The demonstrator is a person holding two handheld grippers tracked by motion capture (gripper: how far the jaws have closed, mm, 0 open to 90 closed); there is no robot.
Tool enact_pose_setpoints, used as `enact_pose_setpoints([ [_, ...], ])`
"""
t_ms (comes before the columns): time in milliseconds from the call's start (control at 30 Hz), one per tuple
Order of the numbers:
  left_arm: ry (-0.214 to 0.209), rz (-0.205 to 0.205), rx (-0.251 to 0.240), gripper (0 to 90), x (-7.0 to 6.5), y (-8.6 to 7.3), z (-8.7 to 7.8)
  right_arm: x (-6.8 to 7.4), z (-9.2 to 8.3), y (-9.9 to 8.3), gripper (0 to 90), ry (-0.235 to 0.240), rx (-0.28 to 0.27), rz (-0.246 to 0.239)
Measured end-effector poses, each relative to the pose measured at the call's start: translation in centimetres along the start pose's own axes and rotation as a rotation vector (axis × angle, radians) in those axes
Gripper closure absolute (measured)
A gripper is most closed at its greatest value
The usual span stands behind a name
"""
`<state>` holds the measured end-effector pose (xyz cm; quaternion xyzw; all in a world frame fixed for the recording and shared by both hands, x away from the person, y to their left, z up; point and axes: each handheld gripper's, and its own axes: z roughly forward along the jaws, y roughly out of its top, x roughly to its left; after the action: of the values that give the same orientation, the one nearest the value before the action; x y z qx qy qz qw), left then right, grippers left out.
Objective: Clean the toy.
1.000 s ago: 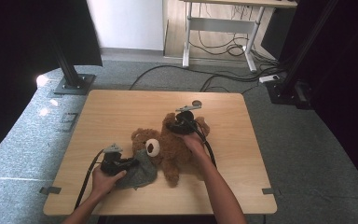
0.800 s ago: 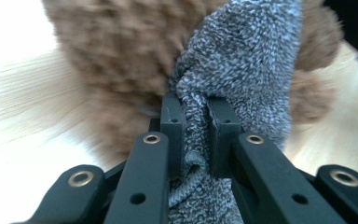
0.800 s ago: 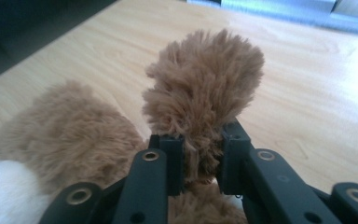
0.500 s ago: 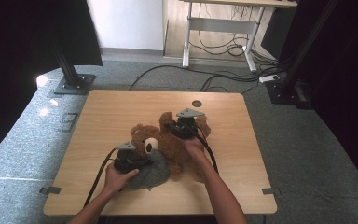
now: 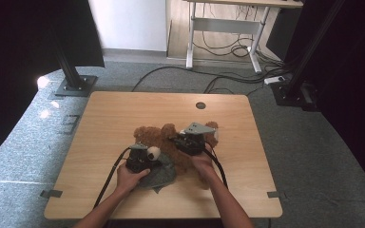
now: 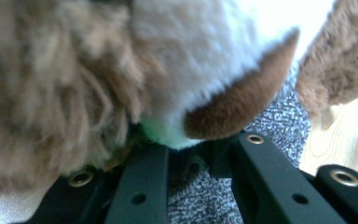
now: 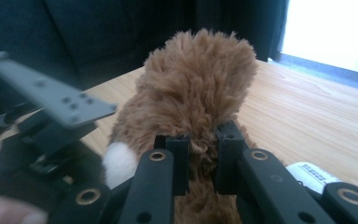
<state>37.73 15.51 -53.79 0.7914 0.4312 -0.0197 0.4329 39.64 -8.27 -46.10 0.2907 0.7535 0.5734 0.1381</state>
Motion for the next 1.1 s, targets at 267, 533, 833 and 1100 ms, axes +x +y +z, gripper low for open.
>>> enact_pose_setpoints([
  [267, 0.000, -0.005, 0.007, 78.9, 0.1, -0.1, -0.1, 0.8, -1.0, -1.6, 80.0, 0.032, -0.024, 0.016],
  [533, -0.018, -0.008, 0.033, 78.9, 0.4, -0.6, -1.1, 0.9, -1.1, -3.3, 80.0, 0.044, -0.035, 0.032],
  [833, -0.040, -0.006, 0.061, 78.9, 1.0, -1.1, -2.8, 1.0, -1.4, -4.5, 80.2, 0.060, -0.034, 0.037],
  [1100, -0.150, 0.030, -0.029, 79.4, 0.3, -1.2, -8.6, 1.1, -1.6, -5.5, 80.5, 0.050, -0.039, 0.030],
])
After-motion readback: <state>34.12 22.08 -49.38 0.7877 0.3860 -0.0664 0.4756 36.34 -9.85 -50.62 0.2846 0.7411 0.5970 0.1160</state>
